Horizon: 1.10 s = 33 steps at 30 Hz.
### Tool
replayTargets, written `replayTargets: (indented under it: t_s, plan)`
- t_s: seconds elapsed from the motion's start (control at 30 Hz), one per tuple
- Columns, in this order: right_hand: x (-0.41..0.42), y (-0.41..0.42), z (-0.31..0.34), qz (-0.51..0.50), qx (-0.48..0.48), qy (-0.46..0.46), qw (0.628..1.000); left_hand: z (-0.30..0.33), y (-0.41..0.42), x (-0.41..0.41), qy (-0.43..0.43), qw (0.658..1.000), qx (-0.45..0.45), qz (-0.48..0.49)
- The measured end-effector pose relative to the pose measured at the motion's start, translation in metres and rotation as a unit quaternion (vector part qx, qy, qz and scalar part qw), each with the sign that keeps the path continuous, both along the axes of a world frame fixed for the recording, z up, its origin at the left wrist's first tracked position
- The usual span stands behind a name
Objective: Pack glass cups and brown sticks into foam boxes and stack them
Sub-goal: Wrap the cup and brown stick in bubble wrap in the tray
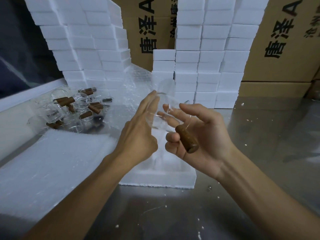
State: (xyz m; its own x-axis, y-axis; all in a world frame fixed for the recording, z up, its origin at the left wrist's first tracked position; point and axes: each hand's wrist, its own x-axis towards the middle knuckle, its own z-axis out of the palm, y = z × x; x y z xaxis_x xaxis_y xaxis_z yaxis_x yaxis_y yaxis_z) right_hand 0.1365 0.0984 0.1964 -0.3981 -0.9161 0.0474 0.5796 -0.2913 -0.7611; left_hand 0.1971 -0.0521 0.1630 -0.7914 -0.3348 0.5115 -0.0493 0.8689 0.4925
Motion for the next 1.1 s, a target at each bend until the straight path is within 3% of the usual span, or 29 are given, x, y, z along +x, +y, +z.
replayTargets:
  t_s: [0.1,0.27,0.43,0.6,0.77,0.93,1.1]
  plan:
    - [0.004,-0.003,0.000,0.016,-0.003,0.038,0.999,-0.001,-0.003,0.001,-0.007,0.999,0.028,-0.030]
    - [0.003,-0.004,-0.002,-0.053,-0.013,0.054,0.997,-0.007,0.004,0.002,-0.065,0.993,-0.093,0.044]
    - [-0.002,-0.003,-0.003,-0.123,0.027,0.086,0.988,-0.005,0.002,-0.002,-0.037,0.998,0.045,-0.037]
    - [-0.011,-0.002,-0.006,-0.164,0.079,0.062,0.981,-0.004,-0.005,-0.004,0.014,0.991,0.102,-0.089]
    - [-0.012,-0.008,-0.014,-0.172,0.142,0.129,0.966,0.000,0.002,-0.003,-0.005,0.994,0.046,-0.101]
    - [-0.015,-0.013,-0.025,-0.230,0.198,0.284,0.909,0.007,0.013,0.005,-0.045,0.996,-0.015,-0.074]
    - [-0.021,-0.013,-0.026,-0.267,0.157,0.204,0.929,0.007,0.030,0.007,-0.081,0.993,-0.064,-0.061]
